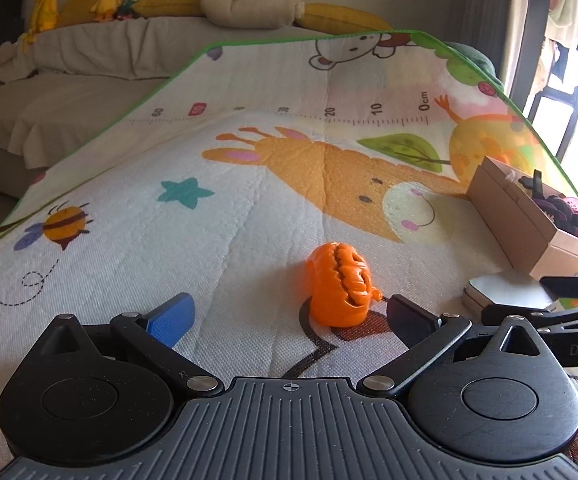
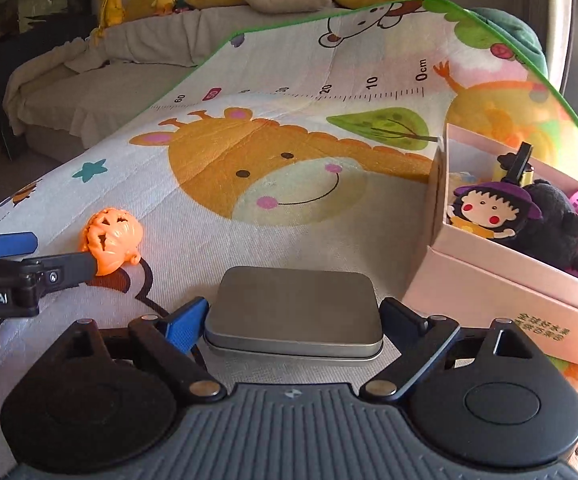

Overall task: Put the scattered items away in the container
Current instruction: 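Grasp the grey metal tin from the mat with the right gripper, then grasp the orange pumpkin toy with the left gripper while right holds the tin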

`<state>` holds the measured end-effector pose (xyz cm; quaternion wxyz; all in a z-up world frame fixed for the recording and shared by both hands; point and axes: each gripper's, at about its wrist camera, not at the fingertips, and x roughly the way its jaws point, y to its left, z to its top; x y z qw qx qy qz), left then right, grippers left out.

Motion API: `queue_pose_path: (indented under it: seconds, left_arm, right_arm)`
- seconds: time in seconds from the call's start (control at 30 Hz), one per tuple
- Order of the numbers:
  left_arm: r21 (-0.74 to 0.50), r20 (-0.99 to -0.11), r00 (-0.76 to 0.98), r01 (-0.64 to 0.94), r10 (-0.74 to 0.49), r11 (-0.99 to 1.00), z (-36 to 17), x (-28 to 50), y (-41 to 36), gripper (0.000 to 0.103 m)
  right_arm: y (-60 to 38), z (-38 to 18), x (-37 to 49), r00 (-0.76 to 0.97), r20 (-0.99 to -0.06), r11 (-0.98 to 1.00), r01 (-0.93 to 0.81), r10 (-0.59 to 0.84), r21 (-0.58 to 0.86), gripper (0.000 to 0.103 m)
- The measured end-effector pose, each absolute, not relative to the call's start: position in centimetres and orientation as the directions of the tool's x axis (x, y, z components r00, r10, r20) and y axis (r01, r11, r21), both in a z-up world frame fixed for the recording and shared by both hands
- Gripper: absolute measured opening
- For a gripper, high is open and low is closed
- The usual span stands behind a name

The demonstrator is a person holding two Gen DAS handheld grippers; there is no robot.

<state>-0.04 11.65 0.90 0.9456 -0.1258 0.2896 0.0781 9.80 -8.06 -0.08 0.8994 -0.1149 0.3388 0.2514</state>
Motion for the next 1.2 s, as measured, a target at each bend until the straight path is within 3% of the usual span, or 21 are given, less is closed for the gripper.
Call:
queue_pose_path:
  seconds: [0.2, 0.37, 0.43, 0.47, 0.5, 0.7, 0.83, 0.93, 1.07, 1.2]
  left_arm:
    - [-0.104, -0.528, 0.849, -0.090, 0.022, 0.991, 2.5, 1.0, 9.2, 0.103]
    - [-0.090, -0.577, 0.814, -0.143, 0.066, 0.986, 1.8, 4.3, 8.3, 0.103]
    - [-0.090, -0.604, 0.793, -0.161, 0.075, 0.983, 1.3, 4.9, 8.2, 0.097]
    - [-0.080, -0.616, 0.783, -0.167, 0.083, 0.983, 1.1, 5.1, 8.2, 0.082]
    - [-0.061, -0.622, 0.777, -0.171, 0.097, 0.983, 0.9, 5.3, 8.0, 0.077]
    - [-0.033, -0.615, 0.786, -0.103, 0.061, 0.994, 0.8, 5.8, 6.8, 0.079]
    - [-0.032, -0.623, 0.773, 0.129, -0.121, 0.991, 0.8, 5.5, 4.0, 0.083]
    - [0.040, -0.617, 0.766, 0.261, -0.182, 0.965, 0.9, 4.4, 1.2, 0.090]
    - [0.092, -0.619, 0.771, 0.263, -0.152, 0.961, 1.0, 3.2, 0.1, 0.096]
    - [0.153, -0.645, 0.763, 0.174, -0.035, 0.973, 1.0, 3.1, 1.3, 0.098]
  right_arm:
    - [-15.0, 0.2, 5.0, 0.725, -0.627, 0.914, -0.402, 0.285, -0.050, 0.092]
    - [-17.2, -1.1, 2.9, 0.712, -0.642, 0.927, -0.374, 0.284, -0.005, 0.092]
    - [-17.3, -1.4, 2.4, 0.722, -0.629, 0.925, -0.380, 0.289, -0.011, 0.092]
    - [-17.4, -1.4, 2.3, 0.719, -0.626, 0.922, -0.387, 0.301, -0.002, 0.093]
    - [-17.5, -1.4, 2.4, 0.713, -0.626, 0.919, -0.393, 0.316, 0.016, 0.095]
    - [-19.1, -1.6, 3.4, 0.674, -0.629, 0.911, -0.384, 0.387, 0.149, 0.101]
    - [-19.6, -1.6, 3.4, 0.681, -0.621, 0.916, -0.357, 0.388, 0.181, 0.102]
    - [-19.7, -1.7, 3.5, 0.682, -0.621, 0.918, -0.349, 0.386, 0.188, 0.103]
    - [-19.6, -1.7, 3.5, 0.684, -0.621, 0.920, -0.346, 0.382, 0.184, 0.103]
    - [-19.6, -1.7, 3.4, 0.686, -0.623, 0.923, -0.341, 0.376, 0.181, 0.103]
